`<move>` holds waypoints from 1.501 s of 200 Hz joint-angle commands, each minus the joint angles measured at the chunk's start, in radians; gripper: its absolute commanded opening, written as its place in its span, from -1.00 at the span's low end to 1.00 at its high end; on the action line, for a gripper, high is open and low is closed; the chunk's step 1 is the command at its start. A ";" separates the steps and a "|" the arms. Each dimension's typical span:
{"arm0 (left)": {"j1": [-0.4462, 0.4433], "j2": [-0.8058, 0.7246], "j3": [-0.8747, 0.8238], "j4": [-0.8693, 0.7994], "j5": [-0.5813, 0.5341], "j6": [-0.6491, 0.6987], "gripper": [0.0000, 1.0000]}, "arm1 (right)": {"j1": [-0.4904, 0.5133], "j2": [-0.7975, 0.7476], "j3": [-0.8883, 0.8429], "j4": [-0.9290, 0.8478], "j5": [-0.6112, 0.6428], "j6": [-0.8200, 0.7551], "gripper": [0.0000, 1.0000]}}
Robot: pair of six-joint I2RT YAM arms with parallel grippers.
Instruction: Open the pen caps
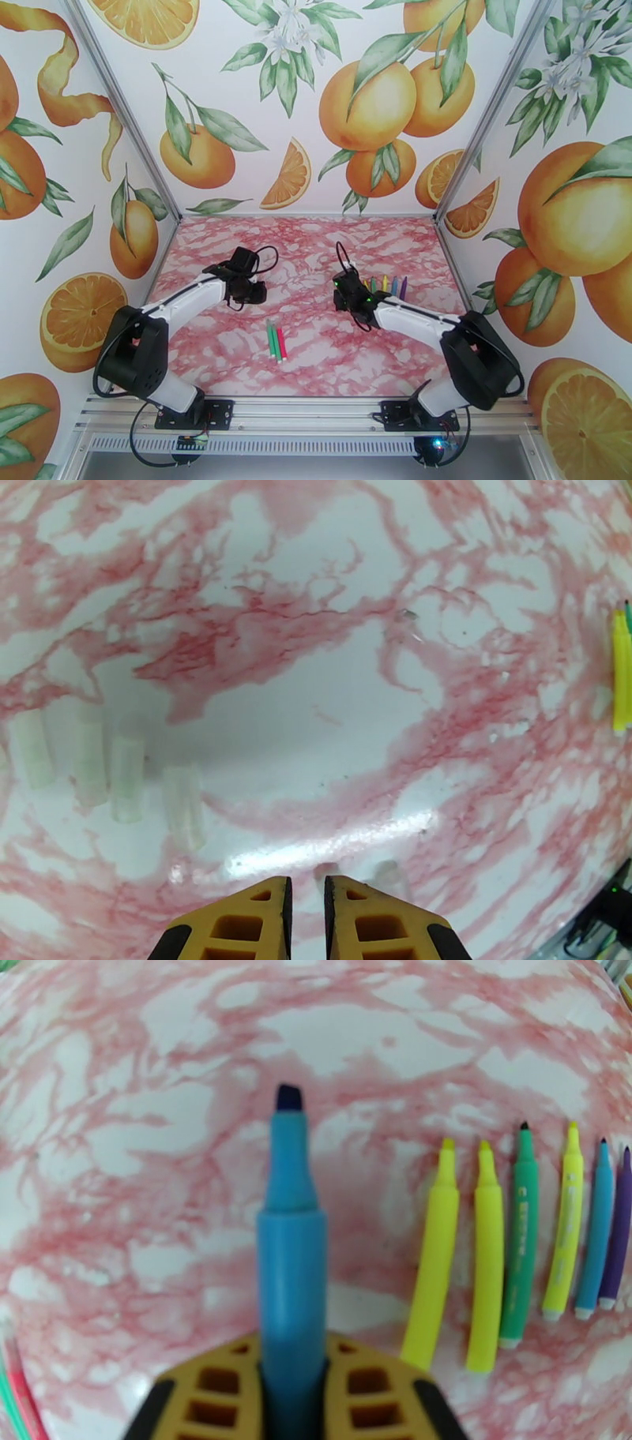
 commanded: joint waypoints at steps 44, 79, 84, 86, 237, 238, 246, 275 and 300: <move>-0.008 0.083 0.055 -0.017 -0.055 0.035 -1.00 | -0.031 0.096 0.068 -0.055 0.052 0.023 -1.00; -0.013 0.150 0.081 -0.016 -0.057 0.045 -1.00 | -0.048 0.118 0.072 -0.045 0.055 0.034 -1.00; -0.015 0.160 0.085 -0.017 -0.063 0.046 -1.00 | -0.049 0.121 0.073 -0.045 0.056 0.033 -1.00; -0.015 0.163 0.086 -0.018 -0.065 0.045 -1.00 | -0.050 0.123 0.074 -0.046 0.056 0.034 -1.00; -0.054 0.321 0.164 -0.083 -0.263 0.044 -1.00 | -0.082 0.207 0.094 -0.072 0.061 0.059 -0.93; -0.054 0.323 0.165 -0.083 -0.264 0.044 -1.00 | -0.082 0.207 0.094 -0.073 0.061 0.059 -0.93; -0.054 0.328 0.167 -0.088 -0.269 0.043 -1.00 | -0.082 0.210 0.096 -0.074 0.061 0.060 -0.89; -0.057 0.329 0.170 -0.091 -0.274 0.034 -0.92 | -0.082 0.209 0.097 -0.079 0.069 0.059 -0.80; -0.060 0.328 0.173 -0.094 -0.277 0.031 -0.85 | -0.083 0.206 0.096 -0.086 0.079 0.056 -0.76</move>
